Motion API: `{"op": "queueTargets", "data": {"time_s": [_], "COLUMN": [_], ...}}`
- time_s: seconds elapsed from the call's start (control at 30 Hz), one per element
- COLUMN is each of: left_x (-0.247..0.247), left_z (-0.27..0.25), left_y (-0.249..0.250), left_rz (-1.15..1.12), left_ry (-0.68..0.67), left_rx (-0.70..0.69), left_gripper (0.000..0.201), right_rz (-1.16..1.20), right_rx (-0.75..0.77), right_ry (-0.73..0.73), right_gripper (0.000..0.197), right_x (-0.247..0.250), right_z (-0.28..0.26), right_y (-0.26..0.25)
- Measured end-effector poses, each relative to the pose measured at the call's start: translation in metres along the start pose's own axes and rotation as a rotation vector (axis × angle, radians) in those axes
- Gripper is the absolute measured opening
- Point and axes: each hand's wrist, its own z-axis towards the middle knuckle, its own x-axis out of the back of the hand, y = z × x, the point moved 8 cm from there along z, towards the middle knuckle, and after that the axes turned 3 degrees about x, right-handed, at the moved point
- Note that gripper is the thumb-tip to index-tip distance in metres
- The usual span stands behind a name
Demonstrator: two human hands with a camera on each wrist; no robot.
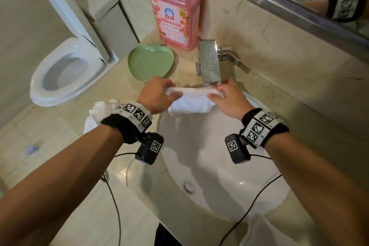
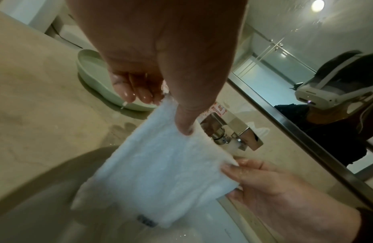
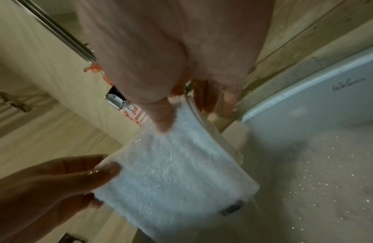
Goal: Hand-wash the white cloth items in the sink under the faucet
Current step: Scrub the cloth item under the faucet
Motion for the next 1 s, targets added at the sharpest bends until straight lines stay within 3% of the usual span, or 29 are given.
{"op": "queueTargets", "data": {"time_s": [0.2, 0.43, 0.5, 0.57, 0.7, 0.73, 0.87, 0.93, 1.0], "left_x": [-0.013, -0.037, -0.051, -0.066, -0.083, -0.085, -0.087, -0.082, -0.084], "left_z": [-0.001, 0.014, 0.019, 0.021, 0.019, 0.018, 0.014, 0.018, 0.018], "left_y": [0.001, 0.028, 0.04, 0.049, 0.068, 0.071, 0.067, 0.056, 0.044], "left_rz": [-0.25, -0.222, -0.299, -0.458, -0.663, -0.705, -0.727, -0.554, -0.336], "left_ry": [-0.143, -0.066, -0.121, -0.198, -0.266, -0.277, -0.37, -0.372, -0.4], "left_rx": [-0.019, 0.087, 0.114, 0.167, 0.194, 0.194, 0.199, 0.081, -0.032], "left_gripper": [0.019, 0.028, 0.026, 0.02, 0.035, 0.038, 0.042, 0.039, 0.062], "right_rz": [0.16, 0.207, 0.224, 0.264, 0.253, 0.194, 0.093, 0.23, 0.341], "right_rx": [-0.027, -0.121, -0.134, -0.145, -0.119, -0.109, -0.103, -0.111, -0.115], "right_ry": [-0.004, 0.164, 0.194, 0.137, 0.02, 0.012, -0.002, -0.027, -0.034], "right_gripper": [0.031, 0.023, 0.019, 0.016, 0.081, 0.088, 0.058, 0.047, 0.04], "right_x": [0.01, 0.023, 0.025, 0.016, -0.003, -0.006, -0.008, -0.006, -0.001], "right_z": [-0.002, -0.005, -0.007, -0.01, -0.008, -0.006, 0.005, 0.005, 0.005], "right_y": [0.004, 0.021, 0.024, 0.025, 0.018, 0.017, 0.022, 0.026, 0.026]}}
